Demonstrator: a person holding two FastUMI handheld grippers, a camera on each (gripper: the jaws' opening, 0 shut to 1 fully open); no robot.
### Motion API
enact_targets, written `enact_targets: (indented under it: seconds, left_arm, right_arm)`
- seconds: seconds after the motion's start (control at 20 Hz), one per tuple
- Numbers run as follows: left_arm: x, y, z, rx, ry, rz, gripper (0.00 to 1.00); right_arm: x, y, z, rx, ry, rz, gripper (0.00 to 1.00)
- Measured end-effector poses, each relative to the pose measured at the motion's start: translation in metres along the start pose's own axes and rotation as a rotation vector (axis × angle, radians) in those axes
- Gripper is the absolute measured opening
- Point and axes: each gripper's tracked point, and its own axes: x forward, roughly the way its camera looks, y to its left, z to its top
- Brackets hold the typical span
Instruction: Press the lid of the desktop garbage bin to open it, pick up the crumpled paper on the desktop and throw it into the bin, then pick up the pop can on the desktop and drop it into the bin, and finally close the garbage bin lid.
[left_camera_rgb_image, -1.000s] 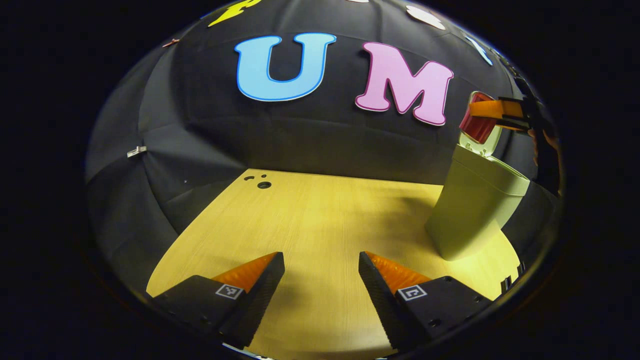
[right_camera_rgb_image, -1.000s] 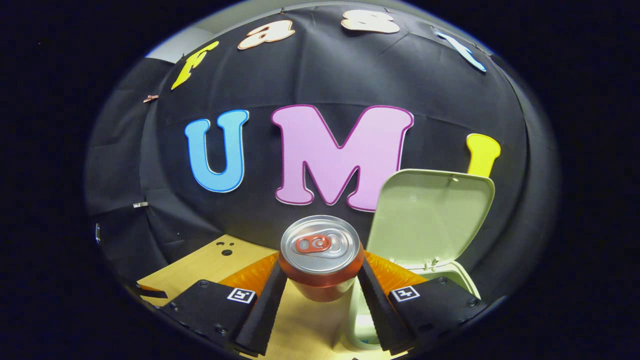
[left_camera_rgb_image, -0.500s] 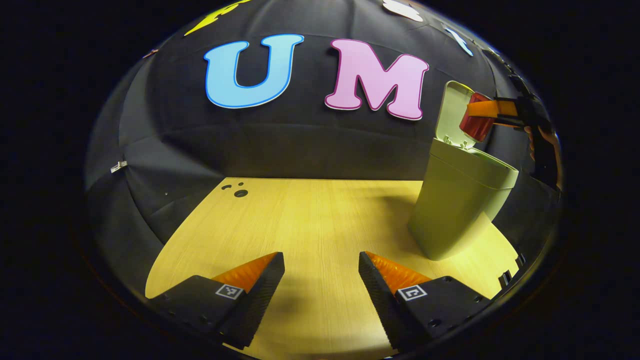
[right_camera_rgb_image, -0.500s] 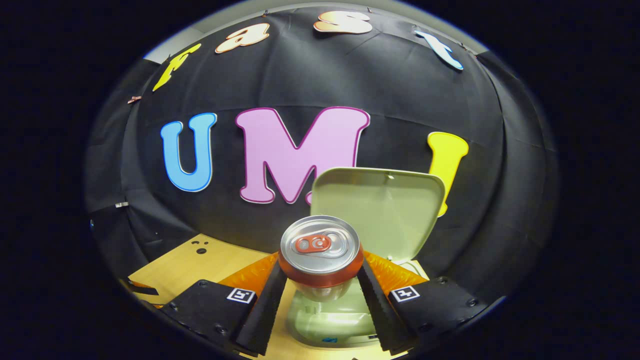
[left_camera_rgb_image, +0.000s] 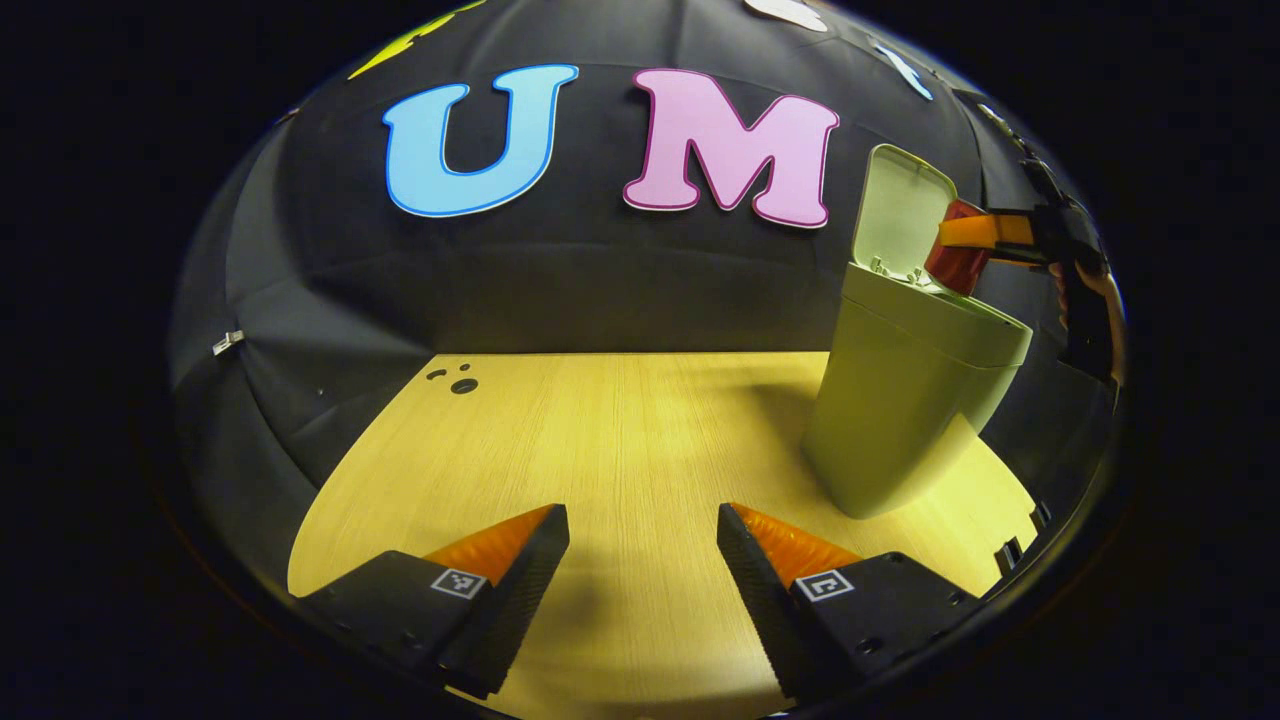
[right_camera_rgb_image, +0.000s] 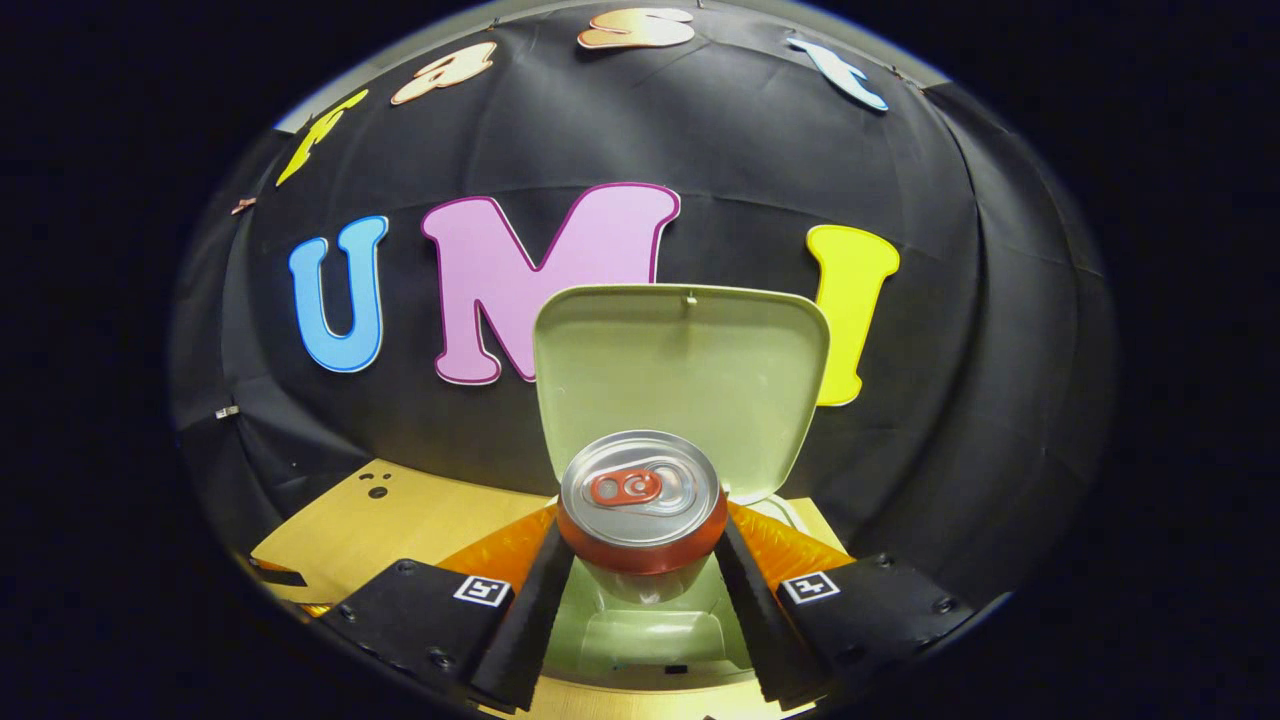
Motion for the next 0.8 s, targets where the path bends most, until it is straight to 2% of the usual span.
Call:
enact_targets:
  seconds: [0.25,0.6,0.75,0.8]
  left_arm:
    - [0.003,-0.007,-0.002,-0.01,0.019,0.041,0.96]
    - [0.003,-0.026,-0.007,-0.05,0.042,0.119,0.96]
    - [-0.004,-0.037,0.001,-0.074,0.007,0.12,0.96]
    - [-0.007,-0.04,0.001,-0.076,0.001,0.113,0.96]
  right_arm:
    - [0.012,-0.005,-0.015,0.004,0.022,0.029,0.83]
    - [0.029,0.002,-0.045,-0.004,0.084,0.12,0.85]
    - [0.026,0.003,-0.041,-0.033,0.066,0.132,0.93]
    - [0.023,0.004,-0.038,-0.036,0.056,0.131,0.93]
